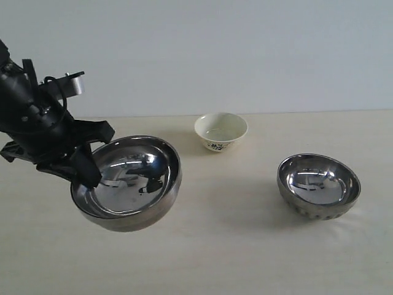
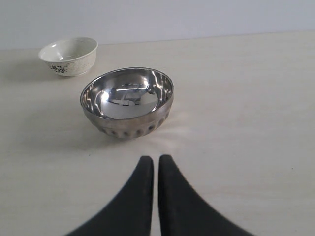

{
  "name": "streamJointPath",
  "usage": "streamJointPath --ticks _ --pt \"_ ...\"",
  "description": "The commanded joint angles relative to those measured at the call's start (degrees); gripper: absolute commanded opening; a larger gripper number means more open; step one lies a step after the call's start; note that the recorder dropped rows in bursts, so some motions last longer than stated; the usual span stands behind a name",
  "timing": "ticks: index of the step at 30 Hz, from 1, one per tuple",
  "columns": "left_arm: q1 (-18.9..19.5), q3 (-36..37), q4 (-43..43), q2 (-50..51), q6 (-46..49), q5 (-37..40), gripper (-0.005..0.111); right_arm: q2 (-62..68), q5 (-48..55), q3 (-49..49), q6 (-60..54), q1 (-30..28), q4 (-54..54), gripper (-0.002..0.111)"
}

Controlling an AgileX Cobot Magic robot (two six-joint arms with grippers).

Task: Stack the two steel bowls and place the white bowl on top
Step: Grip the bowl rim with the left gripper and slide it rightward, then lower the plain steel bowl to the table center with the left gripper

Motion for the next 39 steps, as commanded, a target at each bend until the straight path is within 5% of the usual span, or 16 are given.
streamJointPath --ticks 1,39 --pt "-2.1 -1.0 -0.6 2.4 -2.8 -0.3 0.004 -0.3 -0.3 0.3 0.2 0.1 -0.2 0.000" --pt "-10.4 -10.3 0.4 23.4 -6.6 -8.8 0.004 -0.3 -0.3 0.3 0.2 0.1 -0.2 0.000"
